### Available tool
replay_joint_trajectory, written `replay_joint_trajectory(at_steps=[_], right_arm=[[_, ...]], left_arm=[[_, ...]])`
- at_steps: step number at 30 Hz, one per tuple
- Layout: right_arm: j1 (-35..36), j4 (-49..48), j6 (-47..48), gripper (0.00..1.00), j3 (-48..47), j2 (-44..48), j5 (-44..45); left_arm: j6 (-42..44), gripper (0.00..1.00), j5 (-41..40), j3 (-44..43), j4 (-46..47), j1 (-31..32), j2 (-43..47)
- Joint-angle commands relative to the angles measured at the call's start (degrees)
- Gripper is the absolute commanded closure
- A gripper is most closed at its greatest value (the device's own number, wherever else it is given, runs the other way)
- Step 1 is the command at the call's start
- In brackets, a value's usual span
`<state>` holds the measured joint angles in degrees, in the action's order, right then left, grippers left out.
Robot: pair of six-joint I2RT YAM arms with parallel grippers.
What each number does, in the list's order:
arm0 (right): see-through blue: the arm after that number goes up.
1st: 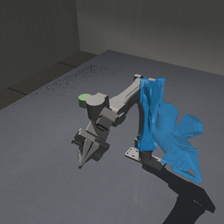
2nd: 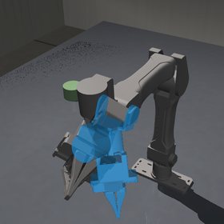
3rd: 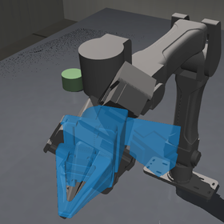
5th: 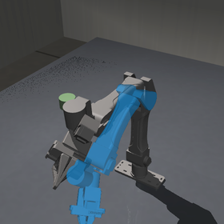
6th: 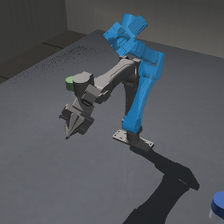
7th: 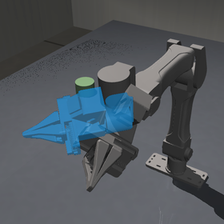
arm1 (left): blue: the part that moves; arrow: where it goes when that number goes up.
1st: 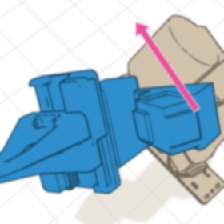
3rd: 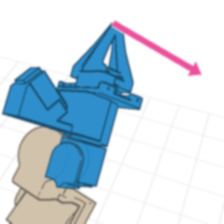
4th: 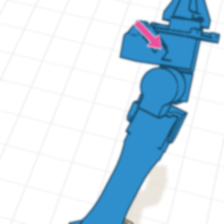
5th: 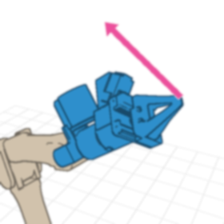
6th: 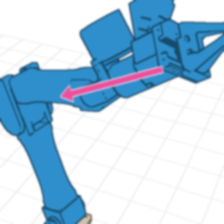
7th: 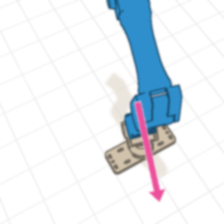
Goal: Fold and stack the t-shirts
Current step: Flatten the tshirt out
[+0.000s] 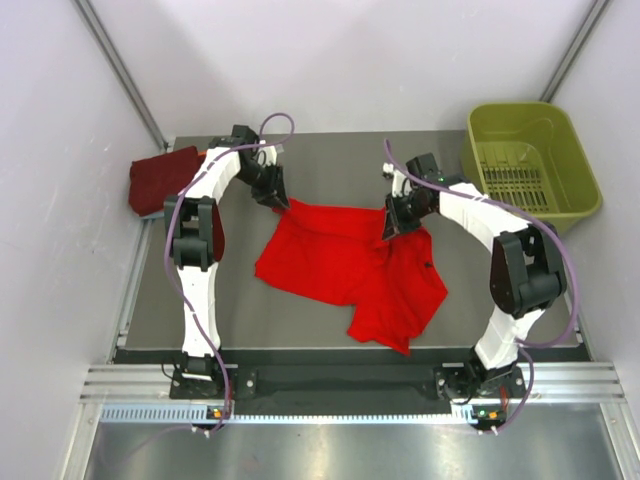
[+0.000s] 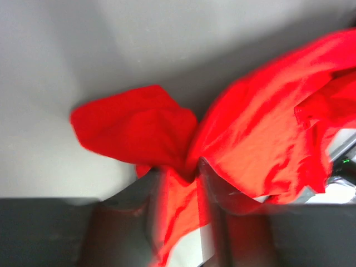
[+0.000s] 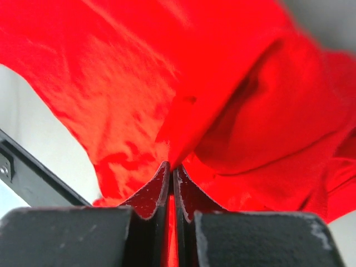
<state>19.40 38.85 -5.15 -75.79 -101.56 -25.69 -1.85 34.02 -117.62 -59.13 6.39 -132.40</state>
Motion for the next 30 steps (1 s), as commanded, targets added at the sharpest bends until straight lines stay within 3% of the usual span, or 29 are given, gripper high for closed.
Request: replay_joint_trajectory(at_steps=[1, 2, 7, 12, 13, 16, 18, 21, 24, 30], right_arm=[[0.03, -1.32, 0.31, 1.0, -6.47, 1.71, 0.2], [-0.24, -1.76, 0.4, 1.0, -7.52, 2.15, 0.38], [-1.47, -3.43, 1.19, 1.0, -13.94, 1.72, 2.13], [-2.78, -5.27, 1.02, 1.0, -15.35, -0.57, 2.84], [-3.05, -5.54, 0.93, 1.0, -15.35, -0.83, 3.19], [-4.54, -5.98, 0.84, 1.0, -15.88, -1.36, 3.72], [-5.16, -5.98, 0.93, 1.0, -16.32, -1.45, 3.98], [-5.95, -6.24, 0.93, 1.0, -16.41, -1.27, 4.16], [-6.13, -6.77, 0.84, 1.0, -15.88, -1.1, 4.25], [-6.04, -7.04, 0.49, 1.0, -15.53, -0.92, 4.07]], left_arm=[[-0.18, 0.46, -1.06, -1.55, 1.92, -0.42, 3.81], [0.43, 0.26, -1.06, -2.25, 1.31, -0.5, 4.08], [0.62, 0.25, -5.1, -2.26, 2.45, -0.5, 6.01], [0.27, 0.38, -6.33, -0.24, 1.65, -0.68, 4.87], [0.09, 0.49, -6.25, 0.02, 1.48, -1.03, 4.61], [-0.09, 0.66, -5.46, 1.87, 0.78, -1.64, 5.57], [0.09, 0.72, -5.28, 4.15, 0.51, -2.08, 7.32], [0.61, 0.7, -3.88, 7.75, -0.1, -3.14, 9.95], [1.05, 0.61, -2.39, 10.74, -0.28, -3.23, 10.84], [0.26, 0.56, -0.01, 9.7, 0.6, -3.14, 6.9]])
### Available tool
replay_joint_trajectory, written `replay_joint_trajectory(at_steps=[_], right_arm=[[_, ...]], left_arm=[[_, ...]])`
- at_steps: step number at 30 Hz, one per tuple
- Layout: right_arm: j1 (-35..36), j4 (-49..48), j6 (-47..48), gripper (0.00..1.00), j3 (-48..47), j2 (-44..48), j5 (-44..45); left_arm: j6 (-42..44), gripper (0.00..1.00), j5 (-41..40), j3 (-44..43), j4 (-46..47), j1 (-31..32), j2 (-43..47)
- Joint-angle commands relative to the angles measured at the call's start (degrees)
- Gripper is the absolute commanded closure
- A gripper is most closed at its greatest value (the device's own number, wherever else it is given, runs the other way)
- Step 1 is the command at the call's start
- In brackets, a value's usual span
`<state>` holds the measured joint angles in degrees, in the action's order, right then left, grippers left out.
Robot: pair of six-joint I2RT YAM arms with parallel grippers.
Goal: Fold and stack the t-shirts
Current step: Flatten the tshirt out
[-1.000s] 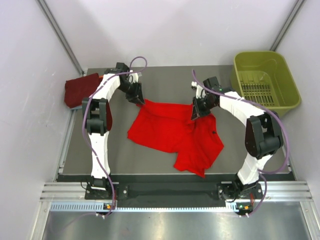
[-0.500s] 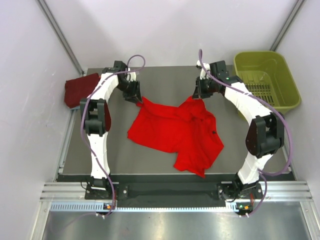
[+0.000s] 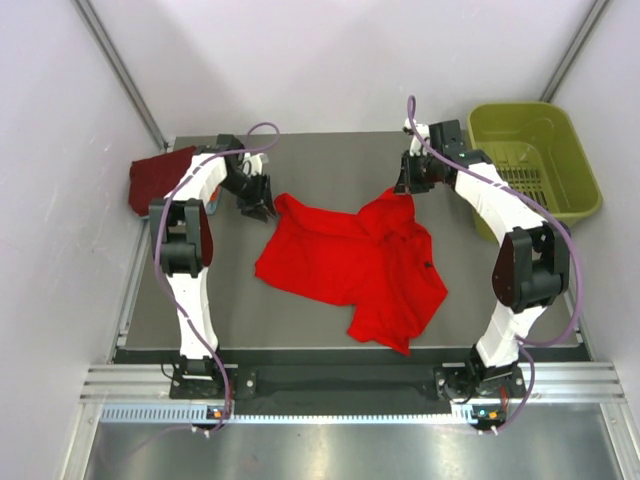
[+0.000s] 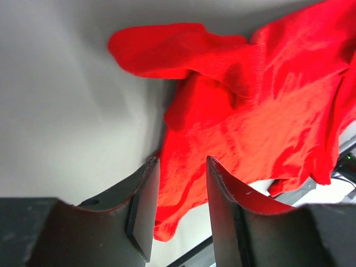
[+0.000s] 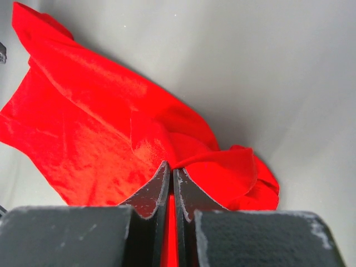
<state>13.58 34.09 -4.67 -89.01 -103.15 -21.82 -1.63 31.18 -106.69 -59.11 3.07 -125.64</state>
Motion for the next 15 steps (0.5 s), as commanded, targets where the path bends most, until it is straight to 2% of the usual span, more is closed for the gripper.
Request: replay_joint_trajectory(at_steps=[1, 15], right_arm=[[-0.14, -2.18, 0.1, 1.0, -2.39, 0.67, 0.2], [-0.22, -2.53, 0.18, 1.0, -2.31, 0.5, 1.26]], left_arm=[[0.05, 0.56, 2.92, -1.67, 0.32, 0.18, -0.56], [-1.01, 0.62, 4.94, -4.93, 1.63, 0.18, -5.4]])
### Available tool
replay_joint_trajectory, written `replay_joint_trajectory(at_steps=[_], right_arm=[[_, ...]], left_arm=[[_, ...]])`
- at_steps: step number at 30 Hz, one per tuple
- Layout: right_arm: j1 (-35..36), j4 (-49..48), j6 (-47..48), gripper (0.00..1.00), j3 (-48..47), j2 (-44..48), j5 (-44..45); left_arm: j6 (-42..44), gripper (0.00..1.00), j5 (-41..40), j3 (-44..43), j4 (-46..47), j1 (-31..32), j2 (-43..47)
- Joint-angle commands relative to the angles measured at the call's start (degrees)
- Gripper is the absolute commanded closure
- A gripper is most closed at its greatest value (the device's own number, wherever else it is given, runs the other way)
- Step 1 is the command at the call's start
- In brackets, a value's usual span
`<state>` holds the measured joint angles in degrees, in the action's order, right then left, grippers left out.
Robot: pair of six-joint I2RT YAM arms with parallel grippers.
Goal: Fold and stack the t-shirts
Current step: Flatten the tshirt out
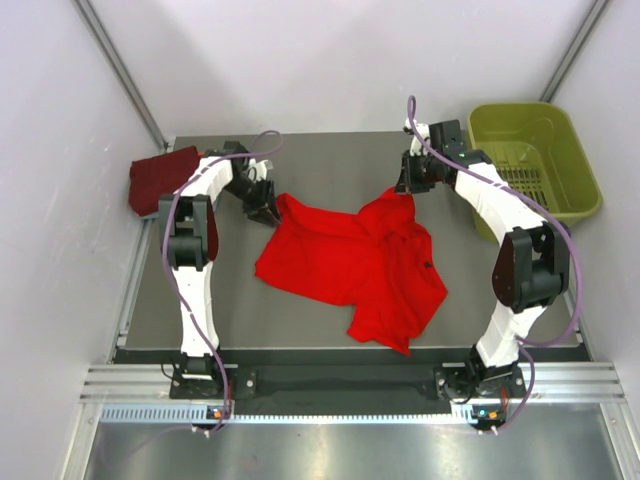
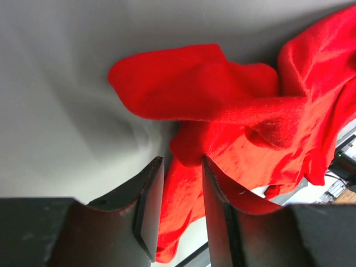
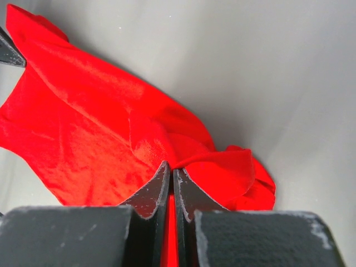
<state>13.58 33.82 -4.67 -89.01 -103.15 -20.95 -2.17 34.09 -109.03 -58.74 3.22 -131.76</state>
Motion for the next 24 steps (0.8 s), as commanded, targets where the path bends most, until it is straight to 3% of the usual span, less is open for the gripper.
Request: replay_joint_trajectory(at_steps=[1, 9, 24], right_arm=[[-0.22, -2.27, 0.27, 1.0, -2.39, 0.41, 0.47], [0.13, -2.45, 0.1, 1.0, -3.62, -0.91, 0.65], [0.3, -2.53, -0.08, 1.0, -4.15, -1.44, 0.82]], left_arm=[[-0.46, 0.62, 2.12, -2.76, 1.26, 0.03, 0.72], [-0.64, 0.69, 3.09, -2.5, 1.43, 0.12, 0.46], [-0.99, 0.7, 4.59, -2.15, 1.52, 0.73, -0.6]])
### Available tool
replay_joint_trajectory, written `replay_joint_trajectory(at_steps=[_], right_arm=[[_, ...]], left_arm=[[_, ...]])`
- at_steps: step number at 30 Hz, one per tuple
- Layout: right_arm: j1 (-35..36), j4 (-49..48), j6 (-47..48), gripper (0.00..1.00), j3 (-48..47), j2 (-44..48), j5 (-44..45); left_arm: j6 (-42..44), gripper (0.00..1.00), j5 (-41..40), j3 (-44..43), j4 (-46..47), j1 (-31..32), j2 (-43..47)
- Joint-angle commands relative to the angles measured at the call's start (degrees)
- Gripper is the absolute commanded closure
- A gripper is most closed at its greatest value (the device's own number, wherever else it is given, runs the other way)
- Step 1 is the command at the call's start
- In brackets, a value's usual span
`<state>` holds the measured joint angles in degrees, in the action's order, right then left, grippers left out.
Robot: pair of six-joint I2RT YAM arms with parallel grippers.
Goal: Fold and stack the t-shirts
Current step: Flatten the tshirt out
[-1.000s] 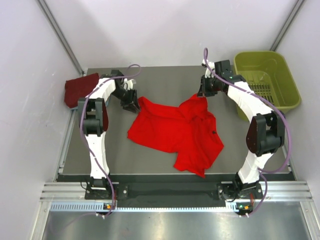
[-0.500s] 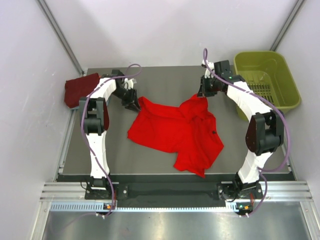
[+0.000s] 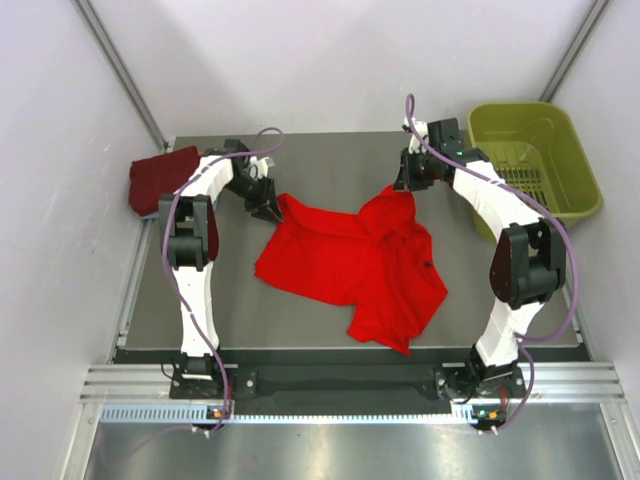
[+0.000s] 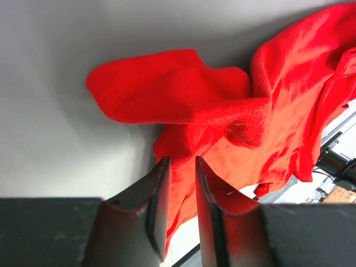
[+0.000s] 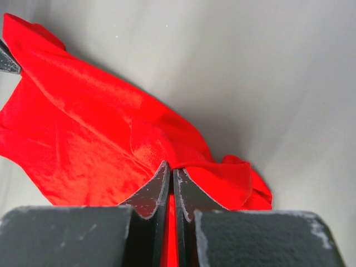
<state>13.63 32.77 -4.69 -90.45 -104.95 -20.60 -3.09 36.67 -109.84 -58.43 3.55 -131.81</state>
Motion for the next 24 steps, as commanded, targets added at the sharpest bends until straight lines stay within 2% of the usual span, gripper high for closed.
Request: replay_joint_trajectory(at_steps=[1, 6, 9, 11, 12, 13, 17, 24], right_arm=[[0.17, -1.4, -0.06, 1.0, -2.8, 0.36, 0.47], [0.26, -1.66, 0.03, 1.0, -2.62, 0.44, 0.47], [0.26, -1.75, -0.06, 1.0, -2.71, 0.53, 0.47], [0.26, -1.75, -0.06, 1.0, -2.71, 0.53, 0.47], [0.26, -1.84, -0.06, 1.0, -2.71, 0.71, 0.56], [0.26, -1.75, 0.03, 1.0, -2.62, 0.71, 0.56], [0.26, -1.84, 0.03, 1.0, -2.09, 0.97, 0.56], [0.26, -1.92, 0.03, 1.0, -2.09, 1.24, 0.82]], left_arm=[[-0.07, 0.71, 2.18, -1.34, 1.22, 0.4, -0.56], [-0.25, 0.83, 2.97, -0.99, 1.39, 0.58, -0.82], [-0.42, 0.85, 3.06, -0.81, 1.48, 0.67, -0.82], [-0.33, 0.79, 1.84, -0.9, 1.57, 0.67, -0.91], [-0.33, 0.67, 0.96, -1.07, 1.57, 0.67, -0.82], [-0.33, 0.63, 0.0, -1.08, 1.48, 0.67, -0.82], [-0.07, 0.61, -0.98, -1.34, 1.39, 0.67, -1.52], [0.1, 0.8, -0.37, -1.95, 1.66, 0.67, -1.7]])
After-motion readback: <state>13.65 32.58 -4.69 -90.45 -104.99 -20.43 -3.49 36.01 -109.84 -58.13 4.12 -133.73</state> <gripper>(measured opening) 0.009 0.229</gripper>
